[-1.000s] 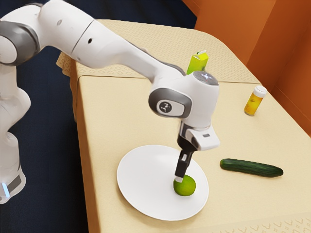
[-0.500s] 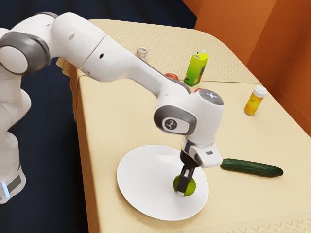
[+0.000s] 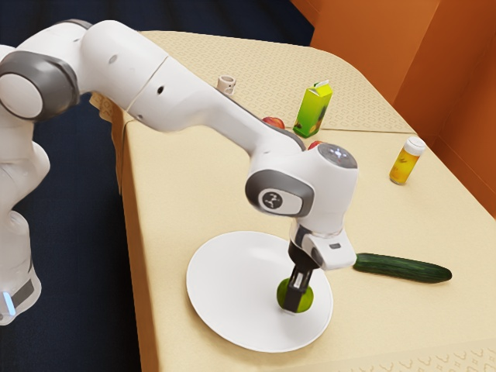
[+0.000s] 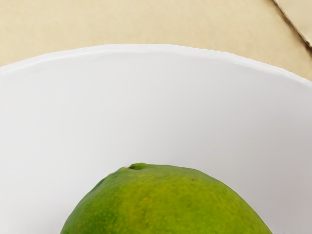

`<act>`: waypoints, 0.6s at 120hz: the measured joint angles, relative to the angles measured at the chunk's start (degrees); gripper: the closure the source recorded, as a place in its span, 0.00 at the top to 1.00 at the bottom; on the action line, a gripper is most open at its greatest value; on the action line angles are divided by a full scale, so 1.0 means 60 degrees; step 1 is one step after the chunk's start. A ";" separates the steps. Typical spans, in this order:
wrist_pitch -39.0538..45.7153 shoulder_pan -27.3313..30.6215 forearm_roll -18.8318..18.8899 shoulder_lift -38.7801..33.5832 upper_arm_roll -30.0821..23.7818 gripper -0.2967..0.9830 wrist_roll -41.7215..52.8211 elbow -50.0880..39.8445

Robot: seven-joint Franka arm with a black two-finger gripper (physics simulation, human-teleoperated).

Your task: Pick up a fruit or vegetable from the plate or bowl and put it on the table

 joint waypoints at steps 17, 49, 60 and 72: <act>-0.0462 -0.0349 0.0019 0.0409 -0.0024 0.47 -0.0047 0.1713; -0.1980 -0.0902 -0.0166 0.3929 -0.0471 0.49 -0.0038 0.6784; -0.2562 -0.0984 -0.0269 0.4839 -0.0530 0.48 -0.0029 0.8071; -0.3071 -0.1025 -0.0325 0.5329 -0.0537 0.51 -0.0013 0.8834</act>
